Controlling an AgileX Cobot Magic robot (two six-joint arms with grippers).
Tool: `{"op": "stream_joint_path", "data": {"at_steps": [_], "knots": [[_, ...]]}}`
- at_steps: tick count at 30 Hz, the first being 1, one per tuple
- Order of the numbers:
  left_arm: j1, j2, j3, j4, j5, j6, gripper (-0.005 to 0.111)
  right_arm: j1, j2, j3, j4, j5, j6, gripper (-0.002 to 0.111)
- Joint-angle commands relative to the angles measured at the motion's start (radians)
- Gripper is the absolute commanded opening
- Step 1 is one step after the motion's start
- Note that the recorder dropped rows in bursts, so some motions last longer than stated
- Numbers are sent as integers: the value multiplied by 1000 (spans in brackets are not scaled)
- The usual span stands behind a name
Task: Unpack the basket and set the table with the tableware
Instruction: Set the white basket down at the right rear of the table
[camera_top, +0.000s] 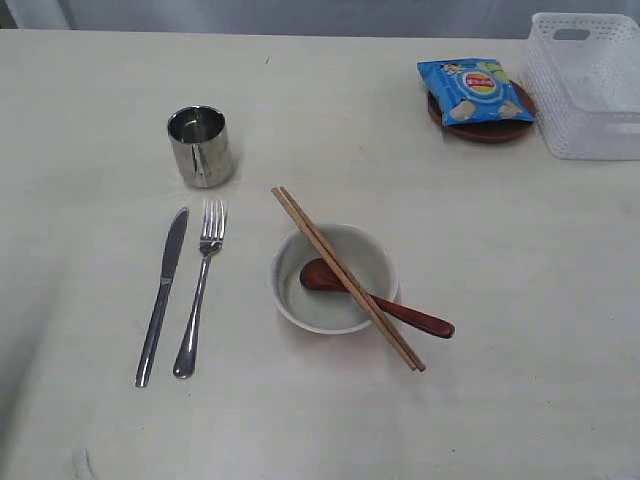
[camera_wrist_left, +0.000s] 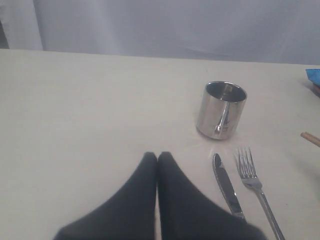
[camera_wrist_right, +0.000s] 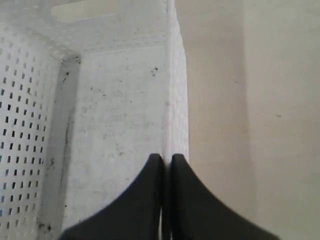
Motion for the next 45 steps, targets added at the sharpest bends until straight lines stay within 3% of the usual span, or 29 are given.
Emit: {"op": "stream_joint_path", "data": {"at_steps": [1,18,27,30,34,38,45], "knots": [[-5,-4,4,1,-2,3,0,52,27,4,6,23,3,0],[-5,-4,4,1,-2,3,0,337,47,4,-90,89,9,0],[-5,-4,4,1,-2,3,0,419,45,4,-146,195,71,0],[-5,-4,4,1,-2,3,0,421,25,4,-159,194,141,0],[-5,-4,4,1,-2,3,0,397,-41,13,-390,180,406,0],[-5,-4,4,1,-2,3,0,319,-159,183,-441,129,501,0],[-5,-4,4,1,-2,3,0,346,-273,295,-327,45,539,0]]}}
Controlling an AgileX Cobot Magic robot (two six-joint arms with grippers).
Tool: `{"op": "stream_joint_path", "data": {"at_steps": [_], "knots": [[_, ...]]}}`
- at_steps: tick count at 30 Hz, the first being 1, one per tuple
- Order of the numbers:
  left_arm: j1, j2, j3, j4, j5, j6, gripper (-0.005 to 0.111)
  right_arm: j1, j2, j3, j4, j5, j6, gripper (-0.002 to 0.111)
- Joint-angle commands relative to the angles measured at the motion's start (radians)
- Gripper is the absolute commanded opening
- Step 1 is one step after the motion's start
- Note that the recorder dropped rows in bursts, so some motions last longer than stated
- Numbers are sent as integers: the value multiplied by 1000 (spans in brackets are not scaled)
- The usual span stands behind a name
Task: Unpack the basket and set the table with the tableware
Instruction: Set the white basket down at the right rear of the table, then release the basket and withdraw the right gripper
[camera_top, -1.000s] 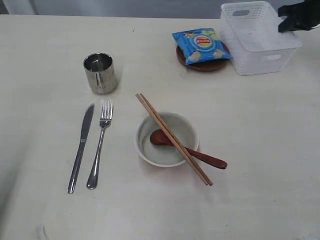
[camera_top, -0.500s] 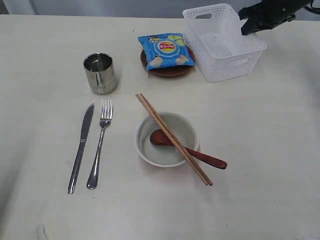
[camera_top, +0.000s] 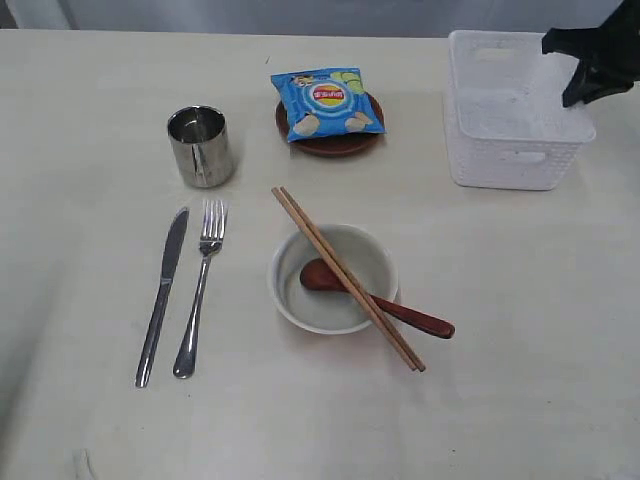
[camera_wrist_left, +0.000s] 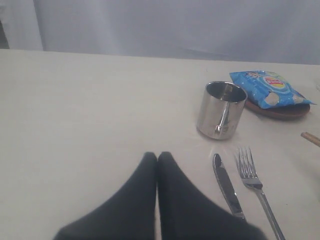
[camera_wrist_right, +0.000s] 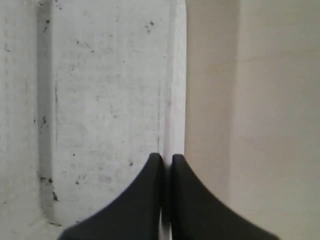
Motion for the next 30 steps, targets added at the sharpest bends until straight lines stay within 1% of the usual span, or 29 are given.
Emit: {"op": "stream_joint_path", "data": {"at_steps": [1,5,8,11,13,30], "knots": [[-5,-4,4,1,-2,3,0,46,-32,13,30,-15,28,0],[-5,-4,4,1,-2,3,0,109,-14,13,17,-38,26,0],[-5,-4,4,1,-2,3,0,141,4,13,-79,-48,62,0],[-5,-4,4,1,-2,3,0,141,7,13,-170,-47,137,0],[-5,-4,4,1,-2,3,0,132,1,13,-198,-44,155,0],[-5,-4,4,1,-2,3,0,118,-14,13,-159,-50,146,0]]}}
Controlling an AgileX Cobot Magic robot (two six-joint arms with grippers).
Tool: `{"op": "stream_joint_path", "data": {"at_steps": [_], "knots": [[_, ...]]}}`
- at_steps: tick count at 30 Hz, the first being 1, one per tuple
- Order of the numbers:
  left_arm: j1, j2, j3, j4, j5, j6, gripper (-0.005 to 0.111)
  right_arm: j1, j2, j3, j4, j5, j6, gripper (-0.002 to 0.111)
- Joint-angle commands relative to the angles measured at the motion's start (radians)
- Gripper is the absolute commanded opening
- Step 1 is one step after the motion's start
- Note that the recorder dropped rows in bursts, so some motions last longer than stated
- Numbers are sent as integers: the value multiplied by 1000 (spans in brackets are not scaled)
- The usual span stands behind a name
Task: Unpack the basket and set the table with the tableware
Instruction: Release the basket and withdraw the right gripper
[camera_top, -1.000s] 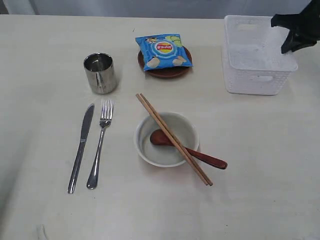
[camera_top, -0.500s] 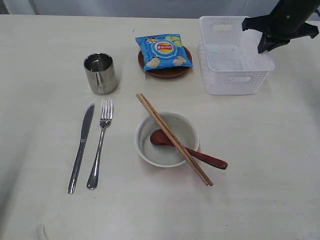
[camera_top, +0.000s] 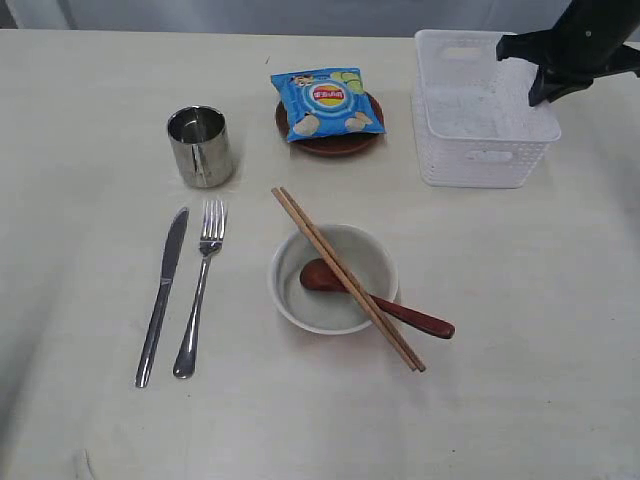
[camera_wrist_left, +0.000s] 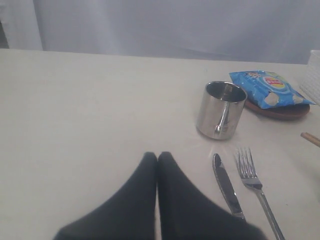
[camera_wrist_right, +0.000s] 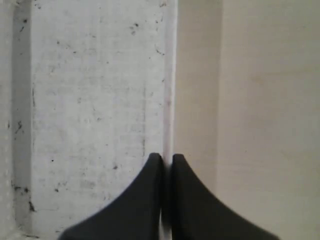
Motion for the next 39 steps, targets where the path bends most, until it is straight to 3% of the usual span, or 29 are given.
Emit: {"op": "stream_joint_path", "data": {"at_steps": [1,4,9,12,15,19,21,24,27,31,39], "knots": [[-5,-4,4,1,-2,3,0,-8,-19,4,-9,1,-1,0],[-5,-4,4,1,-2,3,0,-8,-44,2,-9,1,-29,8],[-5,-4,4,1,-2,3,0,-8,-89,-20,2,34,-36,52],[-5,-4,4,1,-2,3,0,-8,-133,-21,12,32,-36,62],[-5,-4,4,1,-2,3,0,-8,-198,-21,65,35,-36,49],[-5,-4,4,1,-2,3,0,13,-323,-11,219,84,-217,0],[-5,-4,4,1,-2,3,0,36,-424,37,287,19,-280,0],[-5,-4,4,1,-2,3,0,64,-593,190,294,-228,-283,0],[-5,-4,4,1,-2,3,0,64,-756,393,296,-490,-268,0],[-5,-4,4,1,-2,3,0,103,-910,636,322,-672,-264,0],[-5,-4,4,1,-2,3,0,406,-1178,925,345,-791,-281,0]]}}
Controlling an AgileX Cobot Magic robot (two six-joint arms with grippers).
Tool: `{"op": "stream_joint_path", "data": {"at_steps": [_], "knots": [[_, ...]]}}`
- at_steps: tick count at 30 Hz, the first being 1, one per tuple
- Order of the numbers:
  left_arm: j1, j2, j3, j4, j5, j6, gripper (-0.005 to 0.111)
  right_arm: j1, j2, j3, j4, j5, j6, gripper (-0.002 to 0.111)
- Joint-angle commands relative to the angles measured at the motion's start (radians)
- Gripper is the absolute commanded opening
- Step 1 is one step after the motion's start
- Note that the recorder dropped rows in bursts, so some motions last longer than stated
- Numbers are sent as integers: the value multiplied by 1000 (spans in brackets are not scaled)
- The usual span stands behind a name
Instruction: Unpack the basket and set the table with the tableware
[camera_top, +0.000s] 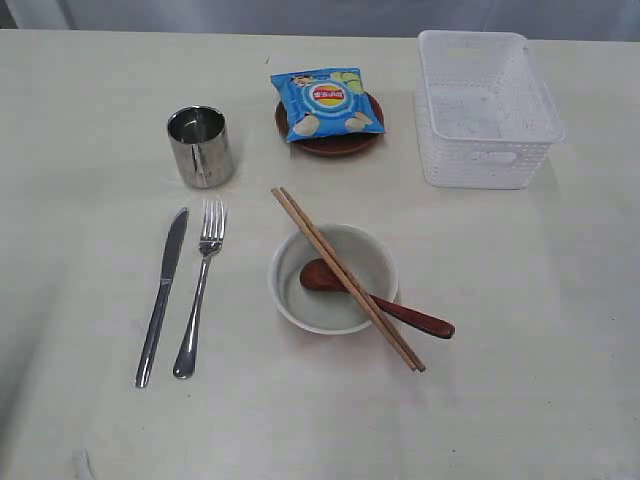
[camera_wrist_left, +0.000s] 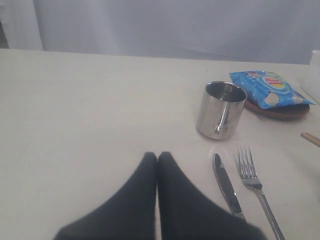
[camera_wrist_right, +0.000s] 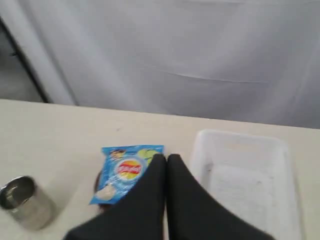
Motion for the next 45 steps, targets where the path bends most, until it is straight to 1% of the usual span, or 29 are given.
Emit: {"op": "stream_joint_path", "data": {"at_steps": [1,4,6,14,26,27,28,30,32,35,36,38,40,45], "knots": [[-5,-4,4,1,-2,3,0,186,-158,100,11,-57,-20,0],[-5,-4,4,1,-2,3,0,267,-248,140,11,-55,-23,0],[-5,-4,4,1,-2,3,0,289,-296,160,11,-48,-23,0],[-5,-4,4,1,-2,3,0,292,-445,199,11,-22,11,0],[-5,-4,4,1,-2,3,0,287,-545,199,11,-21,11,0],[-5,-4,4,1,-2,3,0,268,-556,199,11,-19,11,0],[-5,-4,4,1,-2,3,0,225,-570,199,13,-5,11,0],[-5,-4,4,1,-2,3,0,101,-599,202,84,62,33,0],[-5,-4,4,1,-2,3,0,-74,-648,230,149,121,60,0],[-5,-4,4,1,-2,3,0,-313,-745,323,191,149,63,0],[-5,-4,4,1,-2,3,0,-368,-778,364,196,149,63,0],[-5,-4,4,1,-2,3,0,-422,-828,446,177,119,54,0],[-5,-4,4,1,-2,3,0,-426,-869,532,158,66,52,0],[-5,-4,4,1,-2,3,0,-350,-949,746,158,-108,43,0]]}}
